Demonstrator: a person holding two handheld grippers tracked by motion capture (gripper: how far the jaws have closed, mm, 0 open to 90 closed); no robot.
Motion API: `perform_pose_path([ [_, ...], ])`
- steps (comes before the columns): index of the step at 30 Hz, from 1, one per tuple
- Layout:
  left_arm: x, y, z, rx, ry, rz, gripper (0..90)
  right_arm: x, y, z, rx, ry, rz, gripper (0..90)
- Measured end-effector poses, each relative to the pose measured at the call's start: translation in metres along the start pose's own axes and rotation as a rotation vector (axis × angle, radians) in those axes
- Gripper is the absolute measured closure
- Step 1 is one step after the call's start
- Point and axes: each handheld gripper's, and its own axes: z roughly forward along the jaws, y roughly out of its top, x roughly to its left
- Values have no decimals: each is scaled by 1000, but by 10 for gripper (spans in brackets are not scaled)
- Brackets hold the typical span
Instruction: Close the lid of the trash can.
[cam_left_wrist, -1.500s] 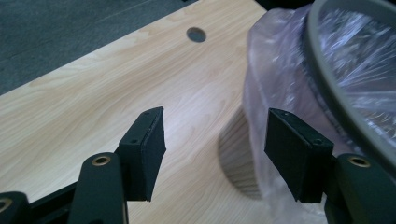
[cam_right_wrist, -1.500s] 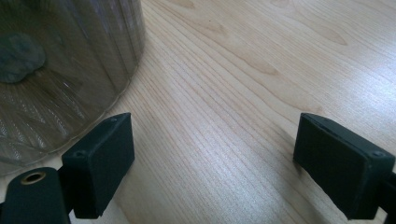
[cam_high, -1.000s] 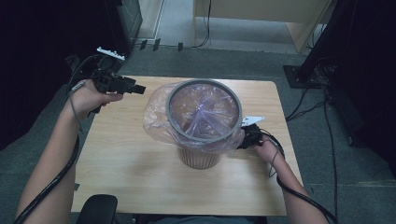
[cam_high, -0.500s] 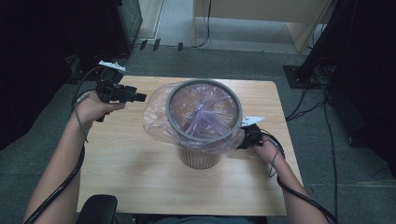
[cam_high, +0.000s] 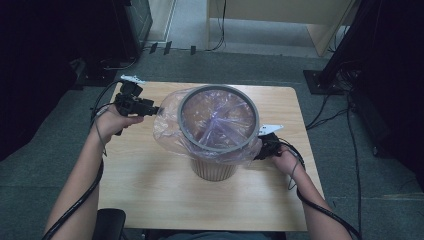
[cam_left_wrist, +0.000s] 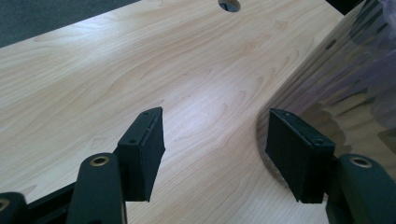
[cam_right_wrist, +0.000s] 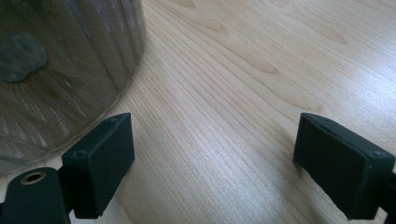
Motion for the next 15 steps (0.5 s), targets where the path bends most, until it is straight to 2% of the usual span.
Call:
perform_pose_path([
  [7,3,-10,11,-33,-7,-11,367,0,0,0,0,0,0,118],
  [15,5,-20,24,-37,-21,-27,367,0,0,0,0,0,0,117],
])
